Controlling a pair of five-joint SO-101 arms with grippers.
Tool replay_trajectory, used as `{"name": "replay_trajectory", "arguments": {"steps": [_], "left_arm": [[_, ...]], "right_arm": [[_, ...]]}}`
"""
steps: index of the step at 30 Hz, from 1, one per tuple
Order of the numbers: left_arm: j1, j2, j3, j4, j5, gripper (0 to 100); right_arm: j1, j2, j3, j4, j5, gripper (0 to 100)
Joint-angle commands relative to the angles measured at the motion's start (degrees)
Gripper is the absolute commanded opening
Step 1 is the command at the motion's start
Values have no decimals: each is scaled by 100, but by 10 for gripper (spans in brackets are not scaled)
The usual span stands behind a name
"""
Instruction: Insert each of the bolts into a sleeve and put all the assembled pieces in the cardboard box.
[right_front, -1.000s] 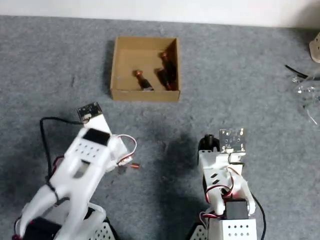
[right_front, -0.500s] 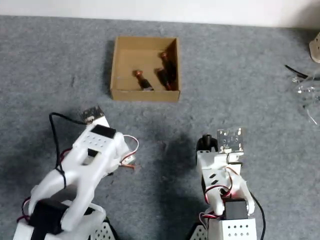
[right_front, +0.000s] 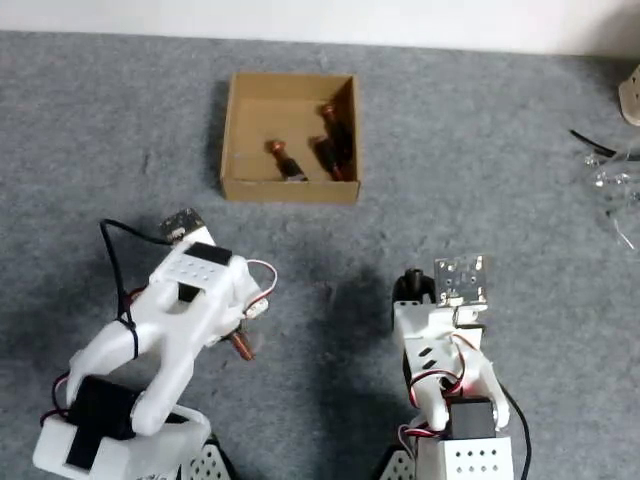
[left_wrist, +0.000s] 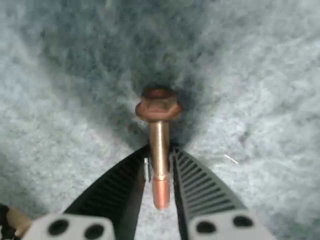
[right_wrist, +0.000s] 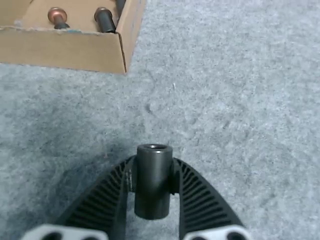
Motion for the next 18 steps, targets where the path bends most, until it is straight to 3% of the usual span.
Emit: {"name": "replay_trajectory", "arguments": {"steps": [1, 8, 18], "left_arm": [[-119, 48, -31, 9, 18, 4], [-110, 4, -277, 114, -88, 5], [-145, 4, -1771, 1899, -1600, 5]], "right_arm": [[-48, -101, -48, -207, -18, 5], [-48, -101, -48, -207, -18, 5], [-48, -101, -48, -207, -18, 5]]}}
